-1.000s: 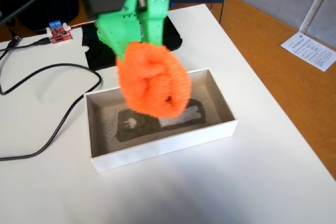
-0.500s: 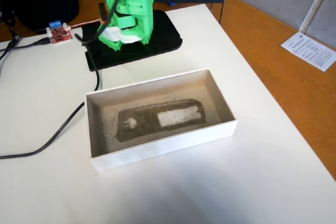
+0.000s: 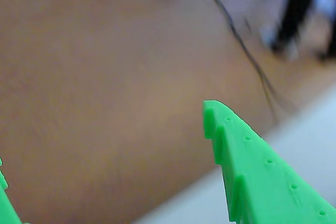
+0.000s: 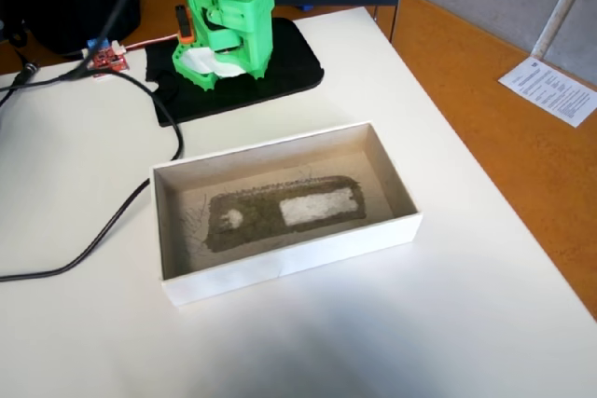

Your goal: Remove orange objects from table

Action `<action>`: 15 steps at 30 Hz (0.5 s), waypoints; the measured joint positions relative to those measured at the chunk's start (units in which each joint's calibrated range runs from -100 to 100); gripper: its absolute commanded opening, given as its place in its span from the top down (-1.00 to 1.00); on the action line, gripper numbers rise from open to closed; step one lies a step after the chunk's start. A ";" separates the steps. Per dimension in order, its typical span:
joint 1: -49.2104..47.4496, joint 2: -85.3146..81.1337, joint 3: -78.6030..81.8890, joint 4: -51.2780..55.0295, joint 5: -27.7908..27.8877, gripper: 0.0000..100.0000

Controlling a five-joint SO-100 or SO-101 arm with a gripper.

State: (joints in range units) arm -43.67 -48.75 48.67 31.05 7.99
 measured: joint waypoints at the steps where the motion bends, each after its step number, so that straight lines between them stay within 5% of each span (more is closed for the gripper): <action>1: 4.35 -0.80 3.28 1.49 0.00 0.16; 8: 33.70 -13.39 28.38 14.31 -0.93 0.16; 15: 43.95 -36.79 40.19 43.12 -6.45 0.16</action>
State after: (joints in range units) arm 0.29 -85.54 88.85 74.17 1.54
